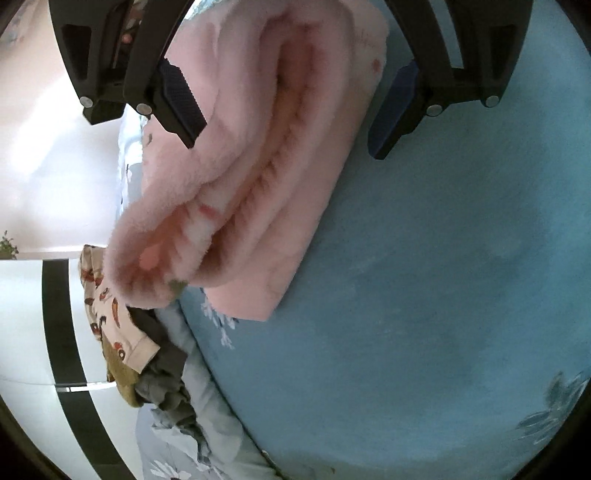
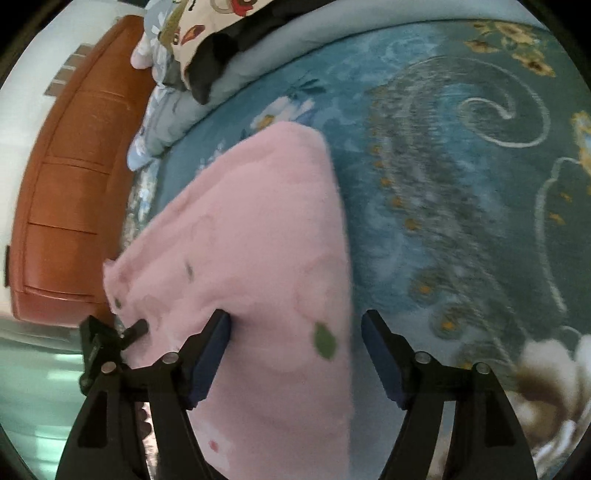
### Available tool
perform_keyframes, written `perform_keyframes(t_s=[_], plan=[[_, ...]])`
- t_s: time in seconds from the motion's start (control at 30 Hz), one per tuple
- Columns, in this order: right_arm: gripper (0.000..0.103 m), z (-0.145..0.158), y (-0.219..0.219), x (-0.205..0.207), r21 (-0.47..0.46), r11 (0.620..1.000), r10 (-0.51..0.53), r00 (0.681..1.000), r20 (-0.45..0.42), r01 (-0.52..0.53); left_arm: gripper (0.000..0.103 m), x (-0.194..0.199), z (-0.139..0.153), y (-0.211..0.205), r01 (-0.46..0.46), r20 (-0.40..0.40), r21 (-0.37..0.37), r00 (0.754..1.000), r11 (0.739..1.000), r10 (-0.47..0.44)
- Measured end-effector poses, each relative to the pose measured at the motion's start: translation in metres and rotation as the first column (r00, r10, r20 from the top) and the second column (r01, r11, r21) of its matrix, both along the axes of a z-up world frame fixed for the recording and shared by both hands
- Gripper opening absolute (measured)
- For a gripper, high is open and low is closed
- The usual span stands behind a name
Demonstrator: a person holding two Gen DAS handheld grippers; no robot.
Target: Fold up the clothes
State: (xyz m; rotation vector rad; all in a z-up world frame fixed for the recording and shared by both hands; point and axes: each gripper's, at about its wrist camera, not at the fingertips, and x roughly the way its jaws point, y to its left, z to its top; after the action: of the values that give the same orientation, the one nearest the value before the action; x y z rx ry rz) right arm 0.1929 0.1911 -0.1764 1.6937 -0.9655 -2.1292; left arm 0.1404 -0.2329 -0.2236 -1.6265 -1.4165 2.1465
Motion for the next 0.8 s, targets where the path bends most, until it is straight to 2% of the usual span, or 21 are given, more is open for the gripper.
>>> perform_keyframes(t_s=[0.1,0.2,0.23,0.27,0.3,0.33,0.4,0.43,0.47,0.63,0.73,0.8], plan=[[0.074,-0.004,-0.009,-0.006,-0.001,1.000,0.014,1.000,0.007,-0.014,0.089,0.002,0.004,0.000,-0.004,-0.013,0.004,1.000,1.000,0.004],[0.075,-0.007,-0.009,-0.006,-0.012,1.000,-0.007,0.999,0.037,0.008,0.087,0.008,0.013,0.010,-0.016,-0.025,-0.024,1.000,1.000,0.015],[0.075,-0.007,-0.009,-0.008,-0.015,1.000,-0.020,0.999,0.049,0.021,0.081,0.011,0.015,0.012,-0.019,-0.026,-0.034,0.999,0.999,0.018],[0.074,-0.006,-0.009,-0.009,-0.017,0.999,-0.033,0.998,0.060,0.034,0.071,0.016,0.016,0.014,-0.022,-0.036,-0.020,0.999,1.000,0.021],[0.065,-0.005,-0.010,-0.010,-0.017,0.999,-0.043,0.997,0.070,0.044,0.068,0.016,0.016,0.015,-0.031,-0.040,-0.003,0.999,1.000,0.031],[0.051,-0.002,-0.012,-0.012,0.001,0.999,-0.040,0.997,0.071,0.040,0.062,0.018,0.017,0.015,-0.039,-0.044,0.000,0.998,0.999,0.039],[0.041,0.006,-0.018,-0.016,0.043,0.999,-0.026,0.997,0.074,0.023,0.051,0.022,0.020,0.014,-0.050,-0.054,-0.004,0.997,0.999,0.050],[0.034,0.011,-0.022,-0.018,0.054,0.998,-0.013,0.998,0.066,0.009,0.046,0.024,0.022,0.013,-0.054,-0.060,-0.012,0.997,0.998,0.053],[0.033,0.018,-0.027,-0.021,0.066,0.998,0.001,0.999,0.054,-0.005,0.042,0.027,0.025,0.013,-0.057,-0.066,-0.019,0.996,0.998,0.056],[0.028,0.073,-0.054,-0.046,0.096,0.990,0.114,0.991,-0.063,-0.108,0.038,0.040,0.044,-0.002,-0.122,-0.142,0.045,0.982,0.991,0.127],[0.028,0.108,-0.090,-0.078,0.138,0.968,0.228,0.964,-0.137,-0.209,0.038,0.046,0.060,-0.031,-0.205,-0.199,0.043,0.957,0.978,0.210],[0.028,0.120,-0.122,-0.102,0.148,0.948,0.303,0.938,-0.166,-0.280,0.038,0.051,0.069,-0.054,-0.266,-0.234,0.042,0.934,0.963,0.269]])
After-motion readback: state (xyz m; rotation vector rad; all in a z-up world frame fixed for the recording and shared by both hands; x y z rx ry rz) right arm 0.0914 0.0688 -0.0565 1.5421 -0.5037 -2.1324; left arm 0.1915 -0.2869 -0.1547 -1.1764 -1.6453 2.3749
